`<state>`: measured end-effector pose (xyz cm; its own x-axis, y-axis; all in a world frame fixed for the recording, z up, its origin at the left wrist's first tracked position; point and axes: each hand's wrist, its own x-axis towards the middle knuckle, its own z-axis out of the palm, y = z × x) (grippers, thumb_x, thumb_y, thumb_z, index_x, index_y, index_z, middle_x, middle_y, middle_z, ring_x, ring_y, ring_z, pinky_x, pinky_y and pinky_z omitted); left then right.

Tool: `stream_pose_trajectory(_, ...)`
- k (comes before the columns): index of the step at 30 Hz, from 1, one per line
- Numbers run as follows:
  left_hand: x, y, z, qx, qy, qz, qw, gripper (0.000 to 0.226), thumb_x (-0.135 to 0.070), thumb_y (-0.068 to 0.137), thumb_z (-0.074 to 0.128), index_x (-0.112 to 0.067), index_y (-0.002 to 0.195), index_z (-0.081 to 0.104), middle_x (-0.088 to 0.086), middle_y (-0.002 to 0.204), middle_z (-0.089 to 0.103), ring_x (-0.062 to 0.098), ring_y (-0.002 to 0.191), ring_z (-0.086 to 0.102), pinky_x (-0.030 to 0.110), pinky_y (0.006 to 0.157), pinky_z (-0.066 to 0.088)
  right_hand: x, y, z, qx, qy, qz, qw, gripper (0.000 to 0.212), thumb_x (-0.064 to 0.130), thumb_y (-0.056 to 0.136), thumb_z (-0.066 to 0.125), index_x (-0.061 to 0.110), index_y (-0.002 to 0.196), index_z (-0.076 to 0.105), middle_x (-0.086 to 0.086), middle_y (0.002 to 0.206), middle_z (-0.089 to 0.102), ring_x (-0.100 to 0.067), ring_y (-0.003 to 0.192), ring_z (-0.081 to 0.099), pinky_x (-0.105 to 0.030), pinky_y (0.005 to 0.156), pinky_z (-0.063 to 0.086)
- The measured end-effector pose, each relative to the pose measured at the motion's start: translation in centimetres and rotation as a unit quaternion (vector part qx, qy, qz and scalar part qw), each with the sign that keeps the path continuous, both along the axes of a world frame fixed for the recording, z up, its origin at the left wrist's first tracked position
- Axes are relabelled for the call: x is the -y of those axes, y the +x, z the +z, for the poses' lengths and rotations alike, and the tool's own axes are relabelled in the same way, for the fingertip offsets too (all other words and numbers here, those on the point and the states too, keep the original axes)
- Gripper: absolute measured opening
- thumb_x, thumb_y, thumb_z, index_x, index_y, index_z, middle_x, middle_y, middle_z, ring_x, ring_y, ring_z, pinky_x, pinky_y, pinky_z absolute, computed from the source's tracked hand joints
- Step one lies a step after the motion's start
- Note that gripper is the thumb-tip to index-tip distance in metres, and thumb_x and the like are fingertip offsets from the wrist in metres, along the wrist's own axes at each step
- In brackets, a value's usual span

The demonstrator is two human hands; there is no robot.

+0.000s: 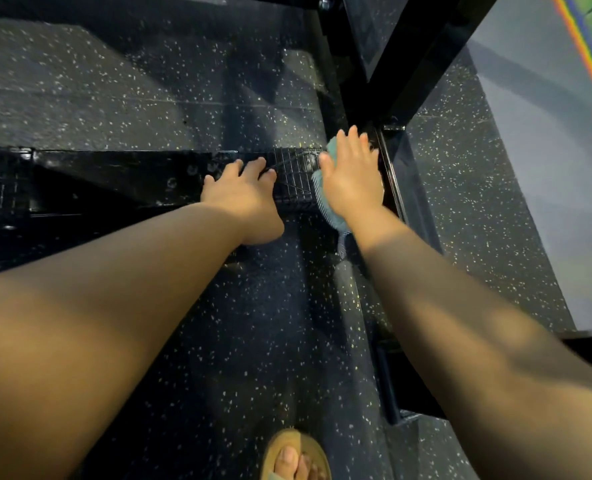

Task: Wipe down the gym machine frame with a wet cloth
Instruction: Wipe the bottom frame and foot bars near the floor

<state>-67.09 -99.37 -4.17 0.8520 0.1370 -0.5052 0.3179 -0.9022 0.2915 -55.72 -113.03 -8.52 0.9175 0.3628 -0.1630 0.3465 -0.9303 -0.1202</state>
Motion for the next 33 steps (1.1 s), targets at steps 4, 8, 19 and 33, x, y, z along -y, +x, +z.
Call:
stream_pose_trajectory(4,-1.3,-0.3,0.7,0.031,-0.028,-0.005,0.999,0.071,-0.031,0.092,0.050,-0.024,0.151,0.011,-0.010,0.159,0.005,0.018,0.145,0.008,0.043,0.113,0.024,1.9,-4.2,-0.5,0.021,0.020,0.077,0.997,0.063,0.044,0.101,0.025,0.009,0.152,0.009,-0.010,0.160,0.001,-0.022,0.147,-0.002,-0.037,0.120,0.000)
stream_pose_trajectory(8,-3.7,-2.4,0.2,0.072,0.001,0.017,0.997,0.067,-0.026,0.092,0.050,-0.020,0.150,0.018,-0.001,0.155,0.018,0.022,0.141,0.015,0.038,0.112,0.023,-1.1,-1.3,-0.2,0.015,-0.022,0.050,0.998,0.063,0.043,0.102,0.020,0.005,0.151,0.010,-0.012,0.160,0.003,-0.025,0.147,0.000,-0.039,0.119,-0.002)
stream_pose_trajectory(19,-6.9,-5.6,-1.0,0.042,0.140,0.058,0.988,0.082,-0.048,0.088,0.051,-0.019,0.151,0.008,0.003,0.158,0.007,0.027,0.142,0.012,0.040,0.113,0.020,-4.6,-5.6,-0.3,0.042,-0.006,0.162,0.986,0.070,0.053,0.099,0.024,0.007,0.151,0.013,-0.010,0.160,0.007,-0.023,0.147,0.006,-0.037,0.120,0.009)
stream_pose_trajectory(33,-8.9,-6.2,-0.4,0.056,0.056,0.055,0.995,0.074,-0.032,0.088,0.053,-0.018,0.151,0.016,-0.004,0.158,0.009,0.022,0.142,0.015,0.037,0.112,0.023,-5.1,-7.6,-0.2,0.009,0.018,0.214,0.977,0.060,0.039,0.102,0.025,0.007,0.151,0.009,-0.008,0.160,0.001,-0.021,0.147,0.001,-0.033,0.119,0.003)
